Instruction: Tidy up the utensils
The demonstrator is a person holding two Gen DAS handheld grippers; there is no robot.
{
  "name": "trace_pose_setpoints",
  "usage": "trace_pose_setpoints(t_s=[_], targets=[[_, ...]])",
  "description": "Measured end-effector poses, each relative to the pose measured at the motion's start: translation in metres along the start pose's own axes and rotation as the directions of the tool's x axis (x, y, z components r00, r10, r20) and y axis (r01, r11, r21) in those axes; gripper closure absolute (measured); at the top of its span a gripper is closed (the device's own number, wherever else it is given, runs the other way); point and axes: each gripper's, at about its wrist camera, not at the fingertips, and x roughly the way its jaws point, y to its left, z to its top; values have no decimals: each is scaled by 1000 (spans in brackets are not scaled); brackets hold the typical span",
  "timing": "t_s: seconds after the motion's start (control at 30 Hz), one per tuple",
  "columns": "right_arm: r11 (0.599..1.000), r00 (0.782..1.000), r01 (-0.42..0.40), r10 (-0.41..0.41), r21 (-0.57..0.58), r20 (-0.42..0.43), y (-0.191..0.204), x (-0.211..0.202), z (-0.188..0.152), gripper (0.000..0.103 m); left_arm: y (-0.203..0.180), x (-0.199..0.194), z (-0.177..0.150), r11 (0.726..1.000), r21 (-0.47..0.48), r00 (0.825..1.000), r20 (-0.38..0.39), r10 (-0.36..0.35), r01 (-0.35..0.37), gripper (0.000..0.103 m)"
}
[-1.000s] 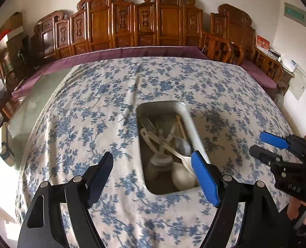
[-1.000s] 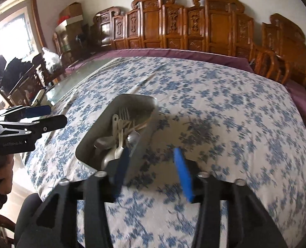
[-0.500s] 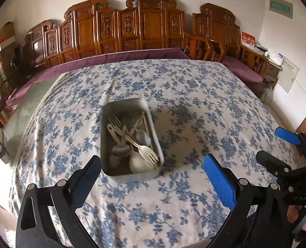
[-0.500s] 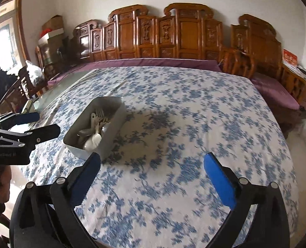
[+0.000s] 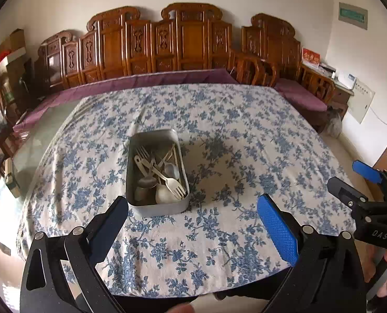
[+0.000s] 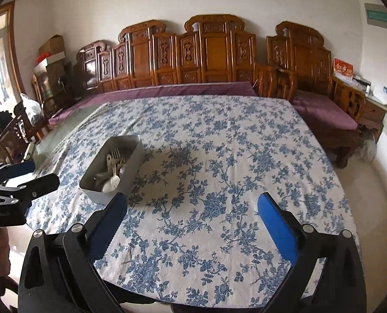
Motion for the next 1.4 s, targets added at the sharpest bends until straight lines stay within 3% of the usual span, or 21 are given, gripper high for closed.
trace_pose_setpoints(t_s=[0.47, 1.0, 1.4], targets=[[1000, 992, 1, -2, 13, 123, 7, -68, 16, 2, -15, -72, 12, 1000, 7, 989, 146, 22, -23, 8], [1000, 934, 18, -13, -11, 356, 15, -163, 40, 2, -19, -150, 18, 999, -14, 944, 327, 34, -31, 7], [1000, 933, 15, -13, -3, 359, 18, -168, 42, 3, -19, -161, 15, 999, -27, 937, 348, 39, -32, 7]])
